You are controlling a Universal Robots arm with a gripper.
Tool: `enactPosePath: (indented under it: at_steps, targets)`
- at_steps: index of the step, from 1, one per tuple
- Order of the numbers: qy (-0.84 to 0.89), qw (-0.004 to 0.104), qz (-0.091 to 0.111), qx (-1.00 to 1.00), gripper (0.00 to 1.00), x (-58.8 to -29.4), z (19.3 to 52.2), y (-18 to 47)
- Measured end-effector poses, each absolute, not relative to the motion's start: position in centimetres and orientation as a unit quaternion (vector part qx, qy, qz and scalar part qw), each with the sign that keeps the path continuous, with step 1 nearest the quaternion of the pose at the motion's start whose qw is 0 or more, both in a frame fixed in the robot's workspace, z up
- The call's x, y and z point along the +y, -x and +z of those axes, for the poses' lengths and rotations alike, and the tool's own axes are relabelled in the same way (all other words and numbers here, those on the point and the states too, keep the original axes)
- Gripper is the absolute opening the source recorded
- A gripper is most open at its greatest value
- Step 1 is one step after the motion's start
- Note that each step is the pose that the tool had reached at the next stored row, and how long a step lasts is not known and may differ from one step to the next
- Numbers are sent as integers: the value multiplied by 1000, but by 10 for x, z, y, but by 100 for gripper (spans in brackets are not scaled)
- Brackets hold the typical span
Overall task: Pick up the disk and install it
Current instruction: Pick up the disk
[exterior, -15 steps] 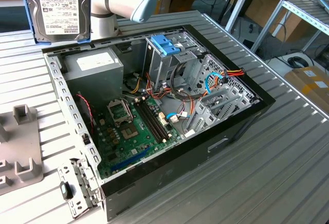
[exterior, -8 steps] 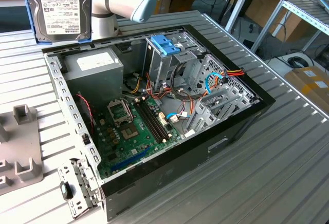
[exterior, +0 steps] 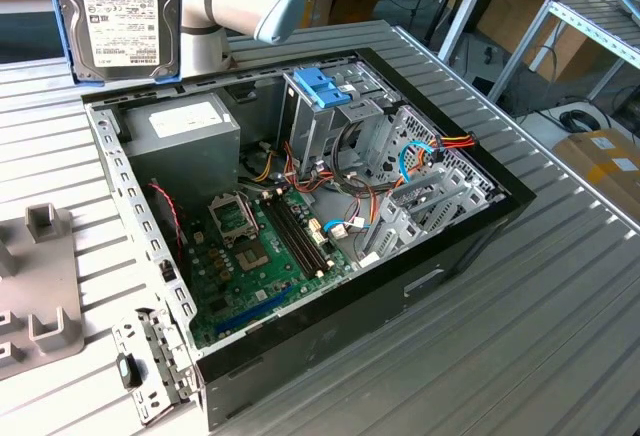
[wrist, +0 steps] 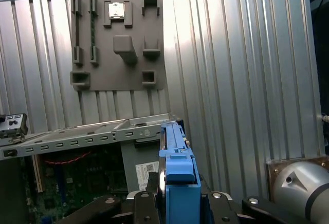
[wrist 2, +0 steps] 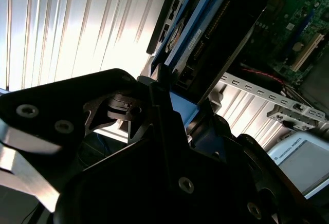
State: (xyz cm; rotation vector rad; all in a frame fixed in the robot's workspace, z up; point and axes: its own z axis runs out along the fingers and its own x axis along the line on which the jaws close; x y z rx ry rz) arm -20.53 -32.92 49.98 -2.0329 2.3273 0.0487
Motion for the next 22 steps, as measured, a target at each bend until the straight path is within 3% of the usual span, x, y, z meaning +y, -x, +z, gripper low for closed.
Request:
enactPosePath:
  at_steps: [22]
  targets:
    - [658,26,16,753,37,-329,499,193]
